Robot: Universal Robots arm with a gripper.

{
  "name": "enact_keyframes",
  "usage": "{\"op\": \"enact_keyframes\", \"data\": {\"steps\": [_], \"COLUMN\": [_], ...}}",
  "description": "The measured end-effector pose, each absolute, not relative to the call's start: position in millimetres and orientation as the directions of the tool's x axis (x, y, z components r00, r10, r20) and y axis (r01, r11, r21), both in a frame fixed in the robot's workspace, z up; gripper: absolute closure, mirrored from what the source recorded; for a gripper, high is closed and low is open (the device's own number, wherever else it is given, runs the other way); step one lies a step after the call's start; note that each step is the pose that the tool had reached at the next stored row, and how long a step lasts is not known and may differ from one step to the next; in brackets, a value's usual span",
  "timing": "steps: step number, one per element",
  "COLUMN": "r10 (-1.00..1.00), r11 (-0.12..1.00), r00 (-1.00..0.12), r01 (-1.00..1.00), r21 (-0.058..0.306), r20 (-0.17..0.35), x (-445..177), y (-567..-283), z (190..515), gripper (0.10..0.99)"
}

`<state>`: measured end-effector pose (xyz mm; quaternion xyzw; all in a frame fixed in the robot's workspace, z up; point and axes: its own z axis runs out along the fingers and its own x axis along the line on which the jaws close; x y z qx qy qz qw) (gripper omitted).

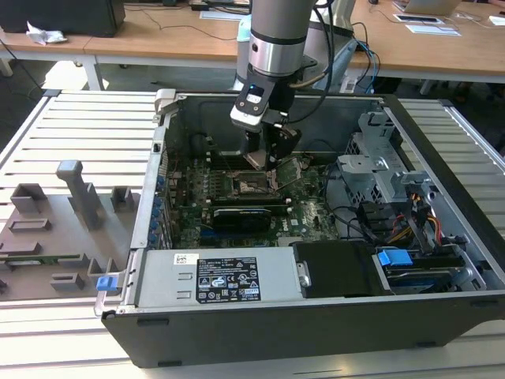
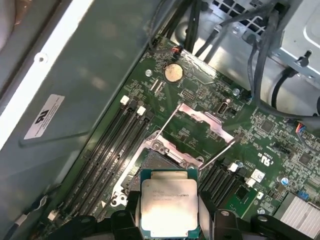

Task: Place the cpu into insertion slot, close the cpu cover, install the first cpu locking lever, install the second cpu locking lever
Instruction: 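Place the cpu into insertion slot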

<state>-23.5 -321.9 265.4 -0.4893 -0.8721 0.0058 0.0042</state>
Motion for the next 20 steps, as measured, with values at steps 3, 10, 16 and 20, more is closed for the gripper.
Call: {"op": "enact_keyframes", "data": {"steps": [3,10,16,20], "r10": [0.867,0.900,0.933,0.952], "r11": [0.499,0.436,0.359,0.304], "r00": [-0.499,-0.436,-0.359,-0.304], "r01": [0.867,0.900,0.933,0.952], "r21": [-0.015,-0.018,-0.020,-0.021], "r20": [0.000,-0.005,-0.009,-0.012], "x": [-23.5,-23.3,-23.1,-23.0], "y": [-321.9,-322.0,-321.9,-321.9], "z": [265.4,265.4,265.4,265.4], "gripper": [0.541,0.541,0.541,0.541]}}
